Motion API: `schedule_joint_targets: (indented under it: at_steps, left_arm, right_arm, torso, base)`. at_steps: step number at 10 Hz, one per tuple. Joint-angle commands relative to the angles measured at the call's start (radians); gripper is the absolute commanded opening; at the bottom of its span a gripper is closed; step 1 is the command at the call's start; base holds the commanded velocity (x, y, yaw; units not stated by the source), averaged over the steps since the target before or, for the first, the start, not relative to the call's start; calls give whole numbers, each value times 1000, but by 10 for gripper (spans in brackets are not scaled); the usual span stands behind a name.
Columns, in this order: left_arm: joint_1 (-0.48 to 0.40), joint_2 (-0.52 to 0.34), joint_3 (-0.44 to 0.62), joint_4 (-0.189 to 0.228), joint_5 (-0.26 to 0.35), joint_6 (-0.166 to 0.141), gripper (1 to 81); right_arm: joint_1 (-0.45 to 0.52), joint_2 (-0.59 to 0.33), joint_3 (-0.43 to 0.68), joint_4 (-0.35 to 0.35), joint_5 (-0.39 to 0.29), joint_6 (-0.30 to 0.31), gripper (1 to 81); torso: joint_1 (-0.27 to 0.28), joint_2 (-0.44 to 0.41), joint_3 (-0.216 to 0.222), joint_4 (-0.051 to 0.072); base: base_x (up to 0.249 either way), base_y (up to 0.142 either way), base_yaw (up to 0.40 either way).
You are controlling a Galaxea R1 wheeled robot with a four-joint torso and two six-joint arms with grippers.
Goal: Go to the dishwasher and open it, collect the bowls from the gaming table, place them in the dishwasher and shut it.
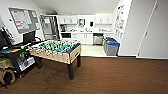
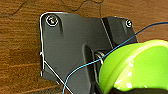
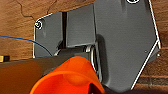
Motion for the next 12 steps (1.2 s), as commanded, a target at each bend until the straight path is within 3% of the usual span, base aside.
schedule_joint_targets:
  at_steps: [1,7,12]
  left_arm:
    - [-37,-19,-1,13,27,4,10]
    - [-37,-17,-3,13,27,4,10]
    - [-39,-19,-1,13,27,4,10]
  right_arm:
    - [31,6,4,-10,-47,-4,10]
    - [31,6,4,-10,-47,-4,10]
    - [32,6,5,-10,-47,-4,10]
  torso:
    - [0,0,0,0]
    - [0,0,0,0]
    - [0,0,0,0]
  base:
    - [108,-94,0]
    - [109,-90,0]
    - [109,0,0]
